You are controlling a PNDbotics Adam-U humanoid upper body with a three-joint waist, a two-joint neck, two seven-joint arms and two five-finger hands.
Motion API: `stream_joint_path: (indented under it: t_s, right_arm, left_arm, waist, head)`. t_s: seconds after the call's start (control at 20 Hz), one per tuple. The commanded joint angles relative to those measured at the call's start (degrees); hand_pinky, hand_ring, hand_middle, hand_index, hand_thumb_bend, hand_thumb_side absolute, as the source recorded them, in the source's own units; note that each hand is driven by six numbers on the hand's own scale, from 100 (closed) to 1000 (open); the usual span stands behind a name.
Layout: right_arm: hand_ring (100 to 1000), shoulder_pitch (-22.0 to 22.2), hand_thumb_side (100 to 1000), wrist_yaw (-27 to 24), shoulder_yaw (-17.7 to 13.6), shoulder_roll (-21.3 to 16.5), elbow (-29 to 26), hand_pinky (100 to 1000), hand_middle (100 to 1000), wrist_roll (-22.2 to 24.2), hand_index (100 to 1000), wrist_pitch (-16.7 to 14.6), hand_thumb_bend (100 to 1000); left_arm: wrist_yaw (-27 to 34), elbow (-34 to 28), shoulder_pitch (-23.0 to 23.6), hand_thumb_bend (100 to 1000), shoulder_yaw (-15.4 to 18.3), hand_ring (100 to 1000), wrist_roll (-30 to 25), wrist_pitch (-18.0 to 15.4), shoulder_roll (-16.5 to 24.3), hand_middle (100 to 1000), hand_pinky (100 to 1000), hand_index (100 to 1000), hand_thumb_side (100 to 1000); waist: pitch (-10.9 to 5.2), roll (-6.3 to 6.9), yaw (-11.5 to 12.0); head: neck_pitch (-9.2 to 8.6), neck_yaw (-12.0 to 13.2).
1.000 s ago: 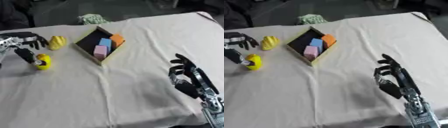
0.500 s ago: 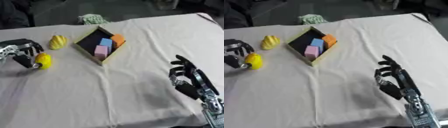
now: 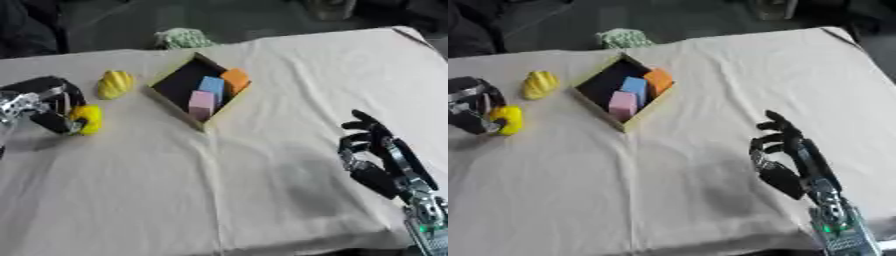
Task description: Pick up objects on the table and place them in the box.
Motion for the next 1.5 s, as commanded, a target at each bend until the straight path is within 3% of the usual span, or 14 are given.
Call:
stream_joint_path:
  t_s: [0.05,0.3,0.7,1.1,1.3,1.4,1.5]
  right_arm:
    - [728,-0.4,374,-0.1,-0.4,-1.1,-0.7,655,789,-0.3,984,0.1,100]
    - [727,-0.3,374,-0.1,-0.4,-1.1,-0.6,654,788,-0.3,983,0.1,100]
    - [726,-0.6,381,-0.8,0.2,-0.7,-0.4,654,787,0.0,983,0.1,100]
    - [726,-1.3,385,-1.5,0.6,-0.4,-0.4,654,787,0.4,982,0.1,100]
    - [727,-1.3,385,-1.6,0.6,-0.4,-0.5,654,787,0.5,983,0.1,100]
    - [727,-1.2,385,-1.6,0.6,-0.3,-0.4,654,787,0.5,983,0.1,100]
    - [727,-1.2,385,-1.6,0.5,-0.3,-0.4,654,787,0.4,983,0.1,100]
  left_arm:
    - [1.7,-4.4,-2.5,245,0.0,501,-0.4,-0.5,3.3,497,571,648,179]
    - [1.6,-7.1,-6.8,255,-1.2,512,-0.3,-0.3,2.1,501,579,660,185]
    - [-5.6,0.6,-13.1,304,-2.6,542,2.7,-1.8,-7.4,530,599,691,204]
    - [-9.5,6.0,-14.2,364,-3.7,604,8.6,-3.5,-12.9,609,650,771,229]
    - [-10.0,6.8,-13.9,492,-4.3,673,9.3,-4.2,-13.8,693,701,841,294]
    - [-9.9,6.5,-13.8,607,-4.5,688,9.4,-4.5,-13.7,712,711,855,366]
    - [-9.2,5.5,-13.7,656,-4.4,694,9.6,-4.5,-13.1,718,715,859,412]
  waist:
    - [-0.98,0.08,0.0]
    - [-1.13,0.08,-0.2]
    - [-0.74,-0.39,-1.9]
    - [0.10,-0.85,-3.5]
    - [0.11,-0.89,-3.6]
    - [0.07,-0.91,-3.6]
    - [0.05,-0.92,-3.5]
  head:
    - [0.26,-0.3]
    - [0.26,-0.4]
    - [0.26,0.3]
    - [0.26,1.1]
    - [0.26,1.1]
    - [0.26,1.0]
    - [0.26,0.8]
